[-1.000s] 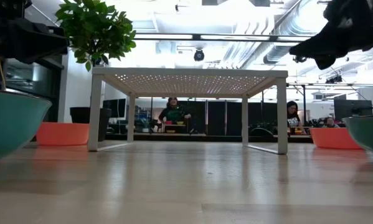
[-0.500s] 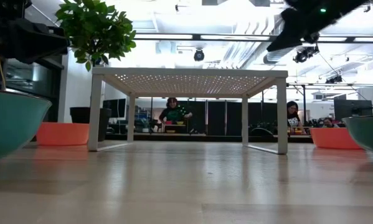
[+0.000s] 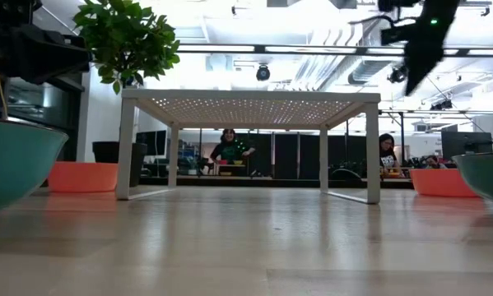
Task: Pick & Place Mini bowls
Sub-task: Put the top right orange bowl on the shelf
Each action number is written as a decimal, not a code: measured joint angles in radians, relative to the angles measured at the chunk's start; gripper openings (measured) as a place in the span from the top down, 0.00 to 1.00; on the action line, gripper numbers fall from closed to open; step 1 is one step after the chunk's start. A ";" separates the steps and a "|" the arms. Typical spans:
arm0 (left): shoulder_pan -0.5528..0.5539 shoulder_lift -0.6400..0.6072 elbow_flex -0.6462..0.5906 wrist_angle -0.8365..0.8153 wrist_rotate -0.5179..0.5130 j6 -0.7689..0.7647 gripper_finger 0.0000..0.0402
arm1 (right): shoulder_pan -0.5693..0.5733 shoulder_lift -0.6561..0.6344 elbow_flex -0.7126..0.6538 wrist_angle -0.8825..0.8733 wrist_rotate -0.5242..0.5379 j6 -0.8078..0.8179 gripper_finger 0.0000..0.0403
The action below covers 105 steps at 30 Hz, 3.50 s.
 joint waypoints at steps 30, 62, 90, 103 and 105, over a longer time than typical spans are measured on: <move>0.000 0.000 0.000 0.000 0.002 0.000 0.98 | -0.148 0.237 -0.342 0.246 -0.352 0.437 0.55; 0.000 0.000 0.000 0.000 -0.001 0.000 0.98 | -0.010 0.370 -0.353 0.357 -0.250 0.629 0.55; 0.000 0.000 0.000 -0.001 0.003 0.000 0.98 | -0.011 0.365 -0.349 0.329 -0.242 0.600 0.77; 0.000 0.000 0.000 -0.001 0.002 0.000 0.98 | -0.011 0.365 -0.347 0.297 -0.255 0.537 0.98; 0.000 0.000 0.000 -0.001 0.002 0.000 0.98 | -0.011 0.364 -0.347 0.288 -0.253 0.524 0.99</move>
